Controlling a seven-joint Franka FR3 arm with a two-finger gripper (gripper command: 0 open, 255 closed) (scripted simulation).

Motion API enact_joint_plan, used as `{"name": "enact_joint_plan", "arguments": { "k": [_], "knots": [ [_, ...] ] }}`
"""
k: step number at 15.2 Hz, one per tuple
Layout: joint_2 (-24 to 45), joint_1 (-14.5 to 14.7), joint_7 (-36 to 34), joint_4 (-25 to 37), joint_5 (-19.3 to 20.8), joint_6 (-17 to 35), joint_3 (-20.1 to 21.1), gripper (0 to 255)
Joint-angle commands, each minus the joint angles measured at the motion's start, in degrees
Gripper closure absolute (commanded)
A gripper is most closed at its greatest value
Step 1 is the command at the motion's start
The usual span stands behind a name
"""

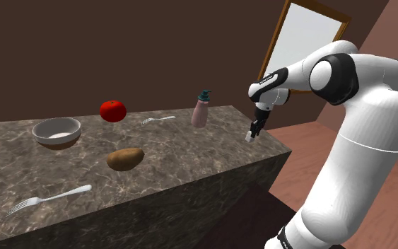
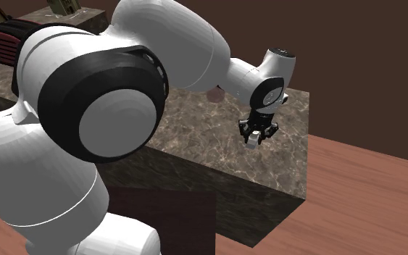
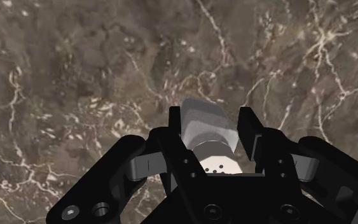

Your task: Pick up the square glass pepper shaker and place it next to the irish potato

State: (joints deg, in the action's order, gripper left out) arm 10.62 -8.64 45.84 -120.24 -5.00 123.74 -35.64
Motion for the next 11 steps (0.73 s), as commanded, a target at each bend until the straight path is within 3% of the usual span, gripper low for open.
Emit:
{"name": "enact_joint_plan", "arguments": {
  "k": [1, 11],
  "knots": [
    [0.03, 0.0, 0.01, -0.01, -0.01, 0.0, 0.0, 255],
    [-4.4, 0.79, -2.03, 3.46, 3.15, -7.03, -0.61, 255]
  ]
}}
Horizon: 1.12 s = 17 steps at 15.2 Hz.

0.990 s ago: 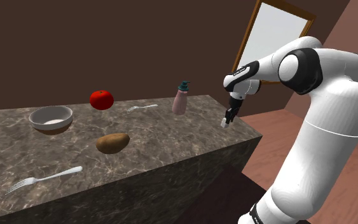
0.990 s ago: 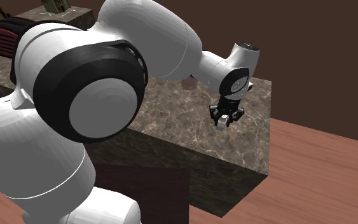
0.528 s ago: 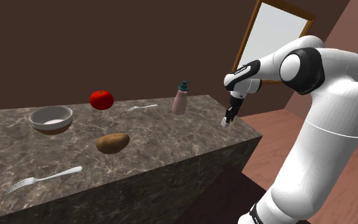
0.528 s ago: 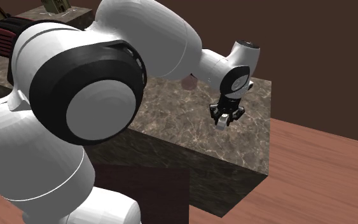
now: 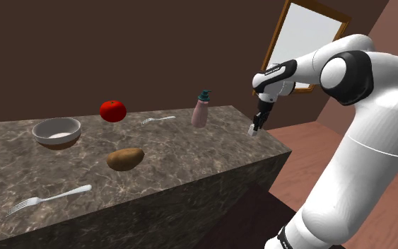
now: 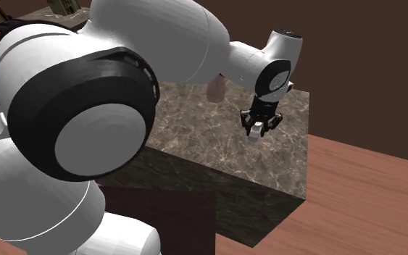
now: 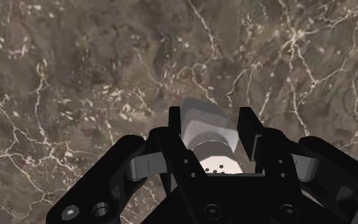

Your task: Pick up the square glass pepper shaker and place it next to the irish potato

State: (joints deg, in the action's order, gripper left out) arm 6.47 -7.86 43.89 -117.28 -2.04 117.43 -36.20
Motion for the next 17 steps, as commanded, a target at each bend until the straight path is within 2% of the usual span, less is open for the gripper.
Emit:
{"name": "enact_joint_plan", "arguments": {
  "k": [1, 17],
  "knots": [
    [-0.62, 0.06, -0.24, 0.92, 0.44, -1.44, -0.08, 255],
    [-4.77, 0.63, -1.84, 9.36, 3.03, -13.23, -0.07, 255]
  ]
}}
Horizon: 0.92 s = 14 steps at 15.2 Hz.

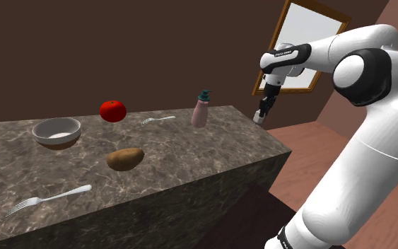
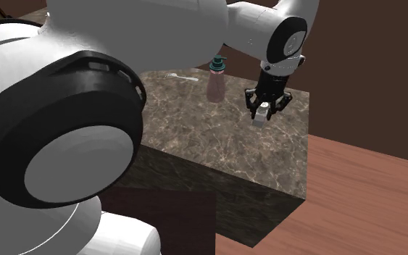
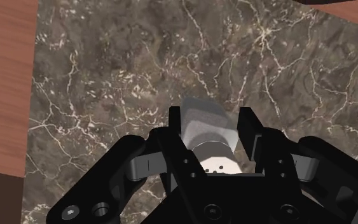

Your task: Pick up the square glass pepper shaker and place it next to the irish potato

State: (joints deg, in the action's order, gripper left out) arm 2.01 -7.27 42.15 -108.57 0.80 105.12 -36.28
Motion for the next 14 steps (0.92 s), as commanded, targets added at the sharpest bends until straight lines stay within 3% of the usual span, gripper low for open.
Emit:
{"name": "enact_joint_plan", "arguments": {
  "k": [1, 5, 14],
  "knots": [
    [-0.45, 0.06, -0.15, 1.29, 0.27, -1.67, 0.02, 255],
    [-0.8, 0.1, -0.24, 3.45, 0.47, -4.13, 0.06, 255],
    [-9.15, 6.39, -14.98, -4.82, 3.4, -3.44, 7.38, 255]
  ]
}}
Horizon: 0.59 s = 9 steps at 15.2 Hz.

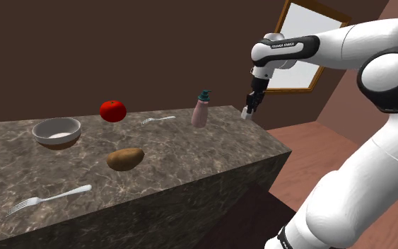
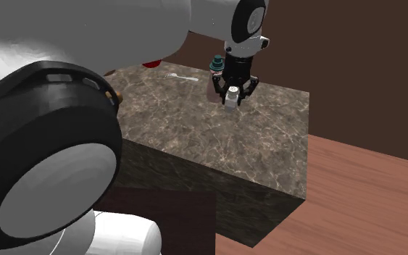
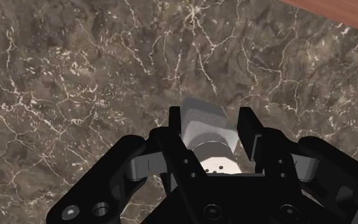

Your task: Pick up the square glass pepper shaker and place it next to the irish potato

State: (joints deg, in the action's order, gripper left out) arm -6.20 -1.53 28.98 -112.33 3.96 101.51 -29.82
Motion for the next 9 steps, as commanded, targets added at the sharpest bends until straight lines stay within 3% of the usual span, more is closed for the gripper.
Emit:
{"name": "enact_joint_plan", "arguments": {
  "k": [1, 9],
  "knots": [
    [-1.5, 1.27, -3.32, -1.65, 0.26, 0.19, 1.78, 255],
    [-3.48, 6.11, -14.67, -4.06, -0.98, 0.39, 8.54, 255]
  ]
}}
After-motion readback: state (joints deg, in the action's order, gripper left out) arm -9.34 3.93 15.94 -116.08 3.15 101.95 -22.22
